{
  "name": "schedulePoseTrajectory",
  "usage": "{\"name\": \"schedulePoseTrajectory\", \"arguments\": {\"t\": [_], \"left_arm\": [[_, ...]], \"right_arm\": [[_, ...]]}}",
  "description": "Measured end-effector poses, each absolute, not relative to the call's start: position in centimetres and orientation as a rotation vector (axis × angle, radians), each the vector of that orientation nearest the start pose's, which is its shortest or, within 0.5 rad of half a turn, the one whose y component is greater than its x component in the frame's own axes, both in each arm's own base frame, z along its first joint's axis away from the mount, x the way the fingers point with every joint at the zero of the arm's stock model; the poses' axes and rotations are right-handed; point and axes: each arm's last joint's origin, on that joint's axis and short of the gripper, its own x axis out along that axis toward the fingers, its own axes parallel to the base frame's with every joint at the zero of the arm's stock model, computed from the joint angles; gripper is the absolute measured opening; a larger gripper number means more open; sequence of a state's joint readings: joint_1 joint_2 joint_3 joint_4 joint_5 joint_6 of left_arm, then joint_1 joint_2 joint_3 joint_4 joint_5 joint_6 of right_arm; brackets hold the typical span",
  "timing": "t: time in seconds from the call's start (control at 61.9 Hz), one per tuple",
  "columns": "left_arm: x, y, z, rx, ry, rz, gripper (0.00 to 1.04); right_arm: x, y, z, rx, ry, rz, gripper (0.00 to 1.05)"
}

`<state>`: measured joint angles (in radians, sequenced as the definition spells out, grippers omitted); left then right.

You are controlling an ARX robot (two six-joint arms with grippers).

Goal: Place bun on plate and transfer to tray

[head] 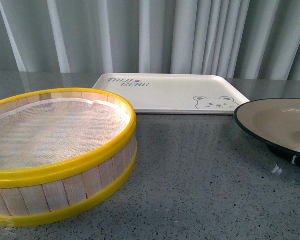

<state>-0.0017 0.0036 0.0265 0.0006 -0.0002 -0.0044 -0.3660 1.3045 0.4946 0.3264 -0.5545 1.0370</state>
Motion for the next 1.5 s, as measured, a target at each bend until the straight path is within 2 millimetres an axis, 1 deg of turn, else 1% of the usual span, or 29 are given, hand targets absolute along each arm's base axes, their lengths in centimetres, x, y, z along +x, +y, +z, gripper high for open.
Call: {"name": "schedulePoseTrajectory", "arguments": {"t": [0.097, 0.275, 0.34, 0.501, 0.582, 0.695, 0.776, 0.954, 1.067, 1.132, 1.261, 1.374, 1.504], "left_arm": [[9.6, 0.0, 17.2, -0.004, -0.023, -0.002, 0.98], [9.6, 0.0, 17.2, -0.004, -0.023, -0.001, 0.98], [9.6, 0.0, 17.2, -0.004, -0.023, -0.001, 0.98], [9.6, 0.0, 17.2, -0.004, -0.023, -0.001, 0.98], [9.6, 0.0, 17.2, -0.004, -0.023, -0.001, 0.98], [9.6, 0.0, 17.2, -0.004, -0.023, -0.001, 0.98], [9.6, 0.0, 17.2, -0.004, -0.023, -0.001, 0.98], [9.6, 0.0, 17.2, -0.004, -0.023, -0.001, 0.98], [9.6, 0.0, 17.2, -0.004, -0.023, -0.001, 0.98], [9.6, 0.0, 17.2, -0.004, -0.023, -0.001, 0.98], [9.6, 0.0, 17.2, -0.004, -0.023, -0.002, 0.98], [9.6, 0.0, 17.2, -0.004, -0.023, -0.001, 0.98], [9.6, 0.0, 17.2, -0.004, -0.023, -0.001, 0.98]], "right_arm": [[23.2, -7.2, 18.3, 1.238, 0.496, -0.05, 0.02], [22.0, -6.7, 19.0, 1.222, 0.468, -0.009, 0.02], [21.7, -6.4, 19.5, 1.207, 0.439, 0.014, 0.02], [21.9, -6.0, 21.1, 1.195, 0.333, 0.086, 0.02], [22.6, -5.7, 21.4, 1.217, 0.29, 0.104, 0.02], [24.7, -5.4, 21.8, 1.247, 0.261, 0.114, 0.02], [27.3, -5.0, 22.2, 1.269, 0.25, 0.125, 0.02], [32.1, -3.4, 22.9, 1.302, 0.287, 0.145, 0.02], [36.0, -2.0, 23.1, 1.333, 0.339, 0.142, 0.02], [38.6, -0.9, 23.1, 1.348, 0.378, 0.123, 0.02], [41.0, 0.3, 22.8, 1.347, 0.412, 0.097, 0.02], [42.5, 1.2, 22.4, 1.342, 0.44, 0.097, 0.02], [43.5, 2.3, 21.8, 1.326, 0.474, 0.101, 0.02]]}}
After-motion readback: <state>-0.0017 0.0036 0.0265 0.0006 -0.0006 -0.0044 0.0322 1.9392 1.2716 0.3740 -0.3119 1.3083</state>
